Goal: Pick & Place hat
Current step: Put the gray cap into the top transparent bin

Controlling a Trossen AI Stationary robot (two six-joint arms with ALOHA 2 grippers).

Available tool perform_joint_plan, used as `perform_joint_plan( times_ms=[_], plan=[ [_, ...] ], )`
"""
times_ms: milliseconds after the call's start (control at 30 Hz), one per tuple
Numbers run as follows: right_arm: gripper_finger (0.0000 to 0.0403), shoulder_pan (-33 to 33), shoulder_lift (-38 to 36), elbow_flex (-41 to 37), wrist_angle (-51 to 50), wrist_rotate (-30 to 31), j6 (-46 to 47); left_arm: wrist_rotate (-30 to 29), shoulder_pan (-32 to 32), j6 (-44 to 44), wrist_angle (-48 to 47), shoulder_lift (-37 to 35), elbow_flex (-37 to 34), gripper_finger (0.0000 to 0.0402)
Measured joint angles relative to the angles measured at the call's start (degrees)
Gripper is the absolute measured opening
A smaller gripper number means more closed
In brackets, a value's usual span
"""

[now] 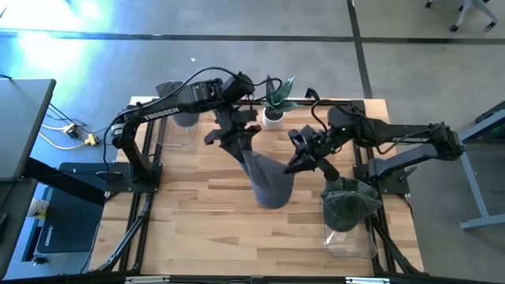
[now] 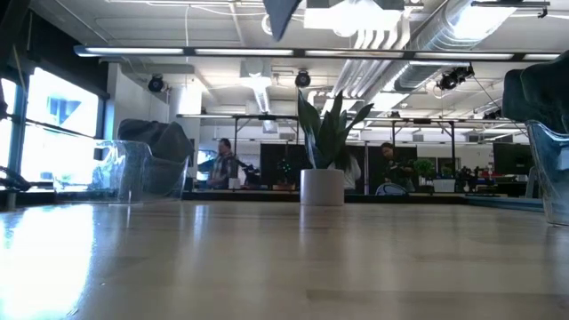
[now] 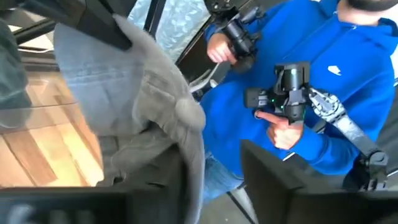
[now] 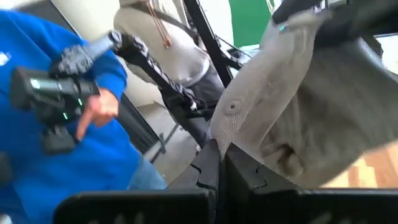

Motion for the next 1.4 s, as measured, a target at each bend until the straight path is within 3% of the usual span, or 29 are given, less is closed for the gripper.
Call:
perform_joint_plan(
  times_ms=[200,367,567,933,1200,1400],
  plan=[
    [0.0002,1.13,-0.42,-0.02,2.51,2.29,2.33,-4.37,-3.01,3.75,-0.23,1.73,-0.12,0.0262],
    [0.0001,0.87,-2.39,-0.02,4.65,5.8,4.19,-10.64,-5.53,8.32,-0.08,2.95,-0.31,0.028],
    [0.0001,0.87,-6.07,-0.02,3.61,9.03,5.78,-11.18,-7.11,11.69,0.0,2.48,-0.06,0.0214],
    [0.0,1.1,-10.42,-0.02,-2.88,9.14,10.11,-2.4,-7.46,7.7,3.31,0.74,-0.06,0.0012],
    [0.0,2.47,-10.74,-0.04,-1.06,5.46,13.65,-3.13,-7.66,4.86,6.69,-3.42,-0.08,0.0002],
    [0.0008,1.09,-6.57,0.02,-0.77,5.3,12.26,-3.43,-7.81,-3.93,12.54,-3.32,-0.09,0.0002]
  ],
)
